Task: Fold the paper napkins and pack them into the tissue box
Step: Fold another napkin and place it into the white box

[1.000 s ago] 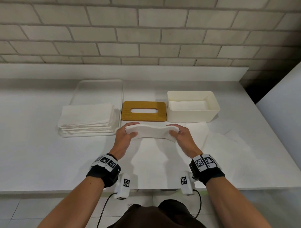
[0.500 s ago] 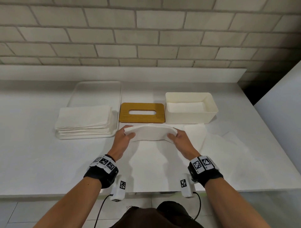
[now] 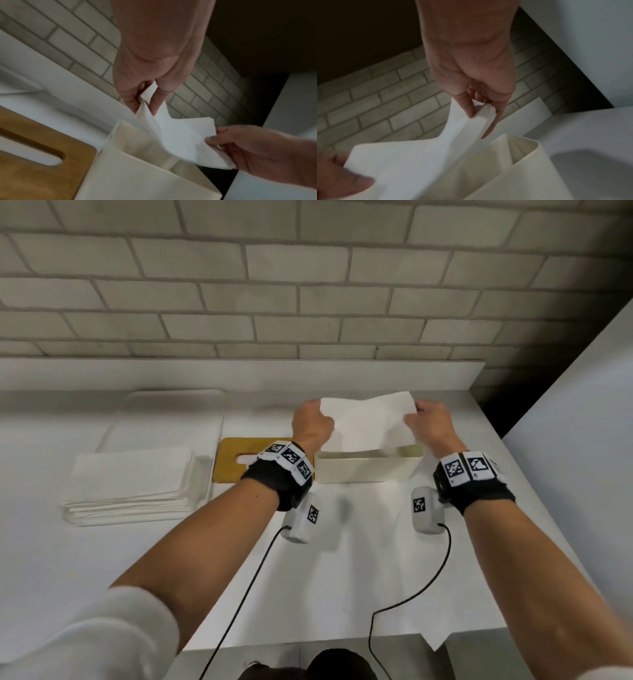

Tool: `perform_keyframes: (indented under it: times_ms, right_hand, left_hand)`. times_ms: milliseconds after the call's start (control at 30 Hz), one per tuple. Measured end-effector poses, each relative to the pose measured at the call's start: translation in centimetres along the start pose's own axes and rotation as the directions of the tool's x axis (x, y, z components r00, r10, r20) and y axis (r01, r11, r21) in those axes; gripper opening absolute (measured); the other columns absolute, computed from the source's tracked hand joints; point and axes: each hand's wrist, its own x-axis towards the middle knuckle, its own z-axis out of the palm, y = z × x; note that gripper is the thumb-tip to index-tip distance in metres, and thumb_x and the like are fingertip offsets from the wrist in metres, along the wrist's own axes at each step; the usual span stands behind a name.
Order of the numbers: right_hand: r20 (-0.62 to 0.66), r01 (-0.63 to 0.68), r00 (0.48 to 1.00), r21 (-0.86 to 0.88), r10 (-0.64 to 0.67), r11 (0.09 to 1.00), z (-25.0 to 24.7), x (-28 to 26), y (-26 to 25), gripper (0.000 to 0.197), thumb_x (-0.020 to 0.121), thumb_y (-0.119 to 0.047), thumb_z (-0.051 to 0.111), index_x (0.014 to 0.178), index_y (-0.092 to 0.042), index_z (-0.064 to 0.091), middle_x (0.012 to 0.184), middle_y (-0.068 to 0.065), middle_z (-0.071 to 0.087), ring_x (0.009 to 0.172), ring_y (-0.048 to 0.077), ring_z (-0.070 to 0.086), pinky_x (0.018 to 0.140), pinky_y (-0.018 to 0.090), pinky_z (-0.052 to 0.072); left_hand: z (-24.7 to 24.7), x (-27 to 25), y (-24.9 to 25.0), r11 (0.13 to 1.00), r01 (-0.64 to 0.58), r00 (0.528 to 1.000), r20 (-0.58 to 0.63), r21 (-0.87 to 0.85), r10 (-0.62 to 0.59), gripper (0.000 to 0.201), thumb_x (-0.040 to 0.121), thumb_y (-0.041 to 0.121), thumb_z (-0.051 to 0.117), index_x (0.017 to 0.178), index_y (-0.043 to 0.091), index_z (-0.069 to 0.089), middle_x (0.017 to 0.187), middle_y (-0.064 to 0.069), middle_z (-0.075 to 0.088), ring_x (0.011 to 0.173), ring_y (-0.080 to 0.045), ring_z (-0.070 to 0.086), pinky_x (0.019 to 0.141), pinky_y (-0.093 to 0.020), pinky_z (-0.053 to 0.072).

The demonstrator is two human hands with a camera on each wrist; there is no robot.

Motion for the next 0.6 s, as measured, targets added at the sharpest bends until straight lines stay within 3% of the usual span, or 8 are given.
perform_keyframes:
  times_ms: [100, 233, 433, 600]
  right_hand:
    - [0.016, -0.030, 0.999, -0.261, 0.035, 0.965, 1.1, 1.6, 1.4, 0.029, 0.083, 0.006, 0.045, 0.101, 0.004, 0.068, 0.097, 0.020, 0.067, 0.099, 0.037, 0.062, 0.077, 0.033, 0.049]
    - [0.065, -0.068, 0.993, -0.383, 0.101, 0.921, 2.6, 2.7, 3.1, 0.036, 0.087, 0.003, 0.043, 0.116, 0.002, 0.064, 0.120, 0.025, 0.060, 0.112, 0.040, 0.055, 0.094, 0.036, 0.045]
    - [0.130, -0.082, 0.978, -0.467, 0.161, 0.880, 4.0, 3.9, 3.6, 0.038, 0.093, -0.002, 0.041, 0.128, 0.001, 0.054, 0.134, 0.021, 0.050, 0.124, 0.036, 0.047, 0.102, 0.037, 0.039]
    - [0.125, -0.061, 0.980, -0.549, 0.154, 0.834, 4.4, 3.1, 2.6, 0.034, 0.095, -0.001, 0.039, 0.128, 0.003, 0.048, 0.133, 0.022, 0.048, 0.124, 0.038, 0.048, 0.101, 0.040, 0.040]
  left_hand:
    - [2.9, 0.5, 0.4, 0.966, 0.014, 1.000, 0.022, 0.257, -0.020, 0.028, 0.086, 0.000, 0.050, 0.112, -0.001, 0.061, 0.118, -0.018, 0.063, 0.112, -0.036, 0.058, 0.091, -0.036, 0.047]
    - [4.7, 1.5, -0.7, 0.912, 0.021, 0.998, 0.044, 0.410, -0.043, 0.040, 0.089, 0.001, 0.046, 0.129, 0.002, 0.053, 0.133, -0.018, 0.053, 0.123, -0.035, 0.050, 0.098, -0.035, 0.041]
    - [5.4, 2.9, -1.0, 0.863, 0.011, 0.996, 0.069, 0.505, -0.054, 0.035, 0.092, -0.002, 0.042, 0.126, -0.001, 0.050, 0.131, -0.022, 0.052, 0.120, -0.037, 0.051, 0.095, -0.038, 0.044]
    - [6.5, 2.4, -0.6, 0.754, -0.058, 0.995, 0.101, 0.654, -0.011, 0.036, 0.092, -0.004, 0.044, 0.128, -0.005, 0.045, 0.133, -0.019, 0.046, 0.124, -0.031, 0.045, 0.098, -0.034, 0.043]
